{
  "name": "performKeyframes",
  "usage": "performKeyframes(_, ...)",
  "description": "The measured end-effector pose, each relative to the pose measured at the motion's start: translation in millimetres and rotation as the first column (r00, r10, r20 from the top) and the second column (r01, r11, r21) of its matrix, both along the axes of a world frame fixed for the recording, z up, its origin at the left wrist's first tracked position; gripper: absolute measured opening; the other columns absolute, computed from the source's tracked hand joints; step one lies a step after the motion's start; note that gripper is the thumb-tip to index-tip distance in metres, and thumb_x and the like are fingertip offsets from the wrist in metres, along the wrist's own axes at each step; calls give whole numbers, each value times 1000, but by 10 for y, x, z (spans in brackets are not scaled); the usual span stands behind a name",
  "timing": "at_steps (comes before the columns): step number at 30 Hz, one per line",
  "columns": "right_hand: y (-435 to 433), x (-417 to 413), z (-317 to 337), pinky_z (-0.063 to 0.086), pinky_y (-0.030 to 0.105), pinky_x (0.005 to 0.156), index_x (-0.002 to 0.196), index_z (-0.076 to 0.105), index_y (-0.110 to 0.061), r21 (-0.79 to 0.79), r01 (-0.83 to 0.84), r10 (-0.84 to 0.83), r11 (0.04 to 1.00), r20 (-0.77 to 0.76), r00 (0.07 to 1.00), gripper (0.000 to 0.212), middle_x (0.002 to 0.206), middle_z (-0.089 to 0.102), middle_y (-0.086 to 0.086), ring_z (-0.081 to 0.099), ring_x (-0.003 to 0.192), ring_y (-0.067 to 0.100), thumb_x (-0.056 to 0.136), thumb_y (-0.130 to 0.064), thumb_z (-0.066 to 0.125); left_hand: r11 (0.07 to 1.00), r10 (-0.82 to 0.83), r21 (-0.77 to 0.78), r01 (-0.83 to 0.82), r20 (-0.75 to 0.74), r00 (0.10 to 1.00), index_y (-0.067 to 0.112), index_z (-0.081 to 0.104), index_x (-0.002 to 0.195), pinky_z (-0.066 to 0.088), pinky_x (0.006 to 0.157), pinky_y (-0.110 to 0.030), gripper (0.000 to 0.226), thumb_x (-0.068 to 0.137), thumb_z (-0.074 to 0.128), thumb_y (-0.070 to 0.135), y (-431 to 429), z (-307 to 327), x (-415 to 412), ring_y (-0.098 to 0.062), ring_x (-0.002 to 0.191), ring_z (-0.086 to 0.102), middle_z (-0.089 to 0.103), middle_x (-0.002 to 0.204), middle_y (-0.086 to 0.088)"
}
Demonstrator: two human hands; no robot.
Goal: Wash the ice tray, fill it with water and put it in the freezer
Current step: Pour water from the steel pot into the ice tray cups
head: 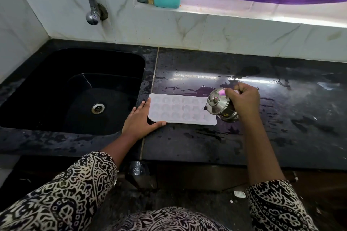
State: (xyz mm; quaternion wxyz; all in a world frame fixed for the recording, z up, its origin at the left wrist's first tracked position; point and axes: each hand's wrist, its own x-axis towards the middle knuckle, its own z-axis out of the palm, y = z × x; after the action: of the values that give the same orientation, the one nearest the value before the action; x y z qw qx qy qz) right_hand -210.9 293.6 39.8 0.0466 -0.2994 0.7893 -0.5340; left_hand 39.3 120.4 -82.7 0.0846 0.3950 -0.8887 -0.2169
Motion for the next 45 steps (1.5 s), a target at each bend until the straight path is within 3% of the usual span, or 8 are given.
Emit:
performKeyframes(11, -3, -9, 15, 38, 25, 55, 62, 56, -8, 6, -13, 13, 1000, 12, 1000, 19, 55, 49, 0, 44, 55, 13, 76, -13, 68, 1000, 6, 0, -6, 4, 1000, 22, 1, 156, 9, 122, -36, 123, 62, 33, 93, 13, 8, -4, -12, 150, 12, 19, 162, -4)
performKeyframes(18, -22, -8, 25, 36, 21, 52, 59, 54, -12, -1, -15, 15, 1000, 19, 1000, 23, 53, 48, -4, 42, 51, 8, 77, -13, 68, 1000, 2, 6, -2, 0, 1000, 22, 1, 156, 8, 122, -35, 123, 61, 32, 93, 16, 18, 1, -12, 150, 11, 20, 162, -4)
performKeyframes(22, -28, -32, 20, 39, 25, 57, 59, 52, -10, -20, -17, 17, 1000, 43, 999, 23, 54, 46, -1, 42, 55, 13, 76, -13, 68, 1000, 1, 4, -1, 1, 1000, 22, 0, 156, 8, 122, -35, 124, 60, 31, 94, 15, 19, 5, -12, 150, 11, 19, 162, -5)
performKeyframes(35, -81, 17, -36, 37, 30, 59, 50, 44, -20, -122, 12, 18, 992, 240, 971, 33, 55, 43, 4, 40, 58, 18, 72, -10, 67, 1000, 2, 12, -2, 10, 1000, 22, -1, 156, 7, 122, -34, 122, 64, 36, 91, 13, 20, 1, -11, 150, 10, 18, 163, -4)
performKeyframes(45, -251, 171, -53, 36, 29, 57, 52, 42, -16, -20, -118, 118, 993, 16, 993, 34, 51, 40, 1, 39, 53, 16, 74, -12, 69, 1000, 11, 16, -11, 0, 1000, 23, 1, 156, 7, 122, -34, 119, 66, 40, 89, 14, 15, 1, -11, 150, 10, 19, 162, -4)
